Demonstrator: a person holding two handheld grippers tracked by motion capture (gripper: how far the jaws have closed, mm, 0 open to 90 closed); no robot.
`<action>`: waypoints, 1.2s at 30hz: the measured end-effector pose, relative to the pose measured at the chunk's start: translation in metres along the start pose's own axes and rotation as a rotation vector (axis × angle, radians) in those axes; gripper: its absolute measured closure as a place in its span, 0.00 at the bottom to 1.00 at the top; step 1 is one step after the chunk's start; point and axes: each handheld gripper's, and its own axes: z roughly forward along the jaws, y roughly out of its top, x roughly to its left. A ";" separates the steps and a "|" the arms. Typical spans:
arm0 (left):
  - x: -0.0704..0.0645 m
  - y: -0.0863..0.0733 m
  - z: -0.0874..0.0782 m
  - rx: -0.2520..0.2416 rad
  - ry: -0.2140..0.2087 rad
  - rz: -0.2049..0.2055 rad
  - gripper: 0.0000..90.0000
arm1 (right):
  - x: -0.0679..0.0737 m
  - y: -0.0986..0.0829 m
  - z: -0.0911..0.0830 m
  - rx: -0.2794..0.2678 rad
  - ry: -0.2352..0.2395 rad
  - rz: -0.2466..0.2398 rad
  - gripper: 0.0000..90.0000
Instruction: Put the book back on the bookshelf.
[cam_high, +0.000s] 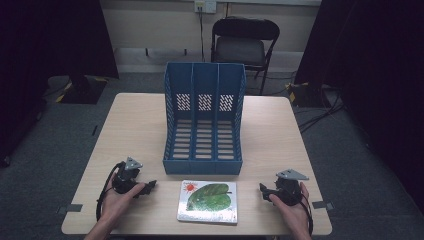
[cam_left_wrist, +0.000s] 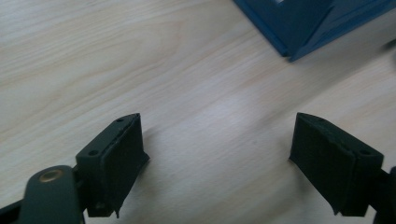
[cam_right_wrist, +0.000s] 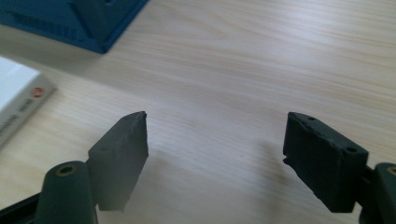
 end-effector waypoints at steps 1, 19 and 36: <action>-0.003 0.001 -0.001 -0.014 -0.002 0.006 0.20 | 0.001 0.001 -0.001 -0.003 0.004 -0.003 0.27; -0.060 0.018 -0.003 -0.045 -0.233 0.126 0.28 | 0.062 0.007 -0.021 -0.029 0.234 -0.139 0.25; -0.076 0.024 0.023 -0.013 -0.338 0.154 0.28 | 0.105 -0.005 -0.006 0.057 0.405 -0.239 0.16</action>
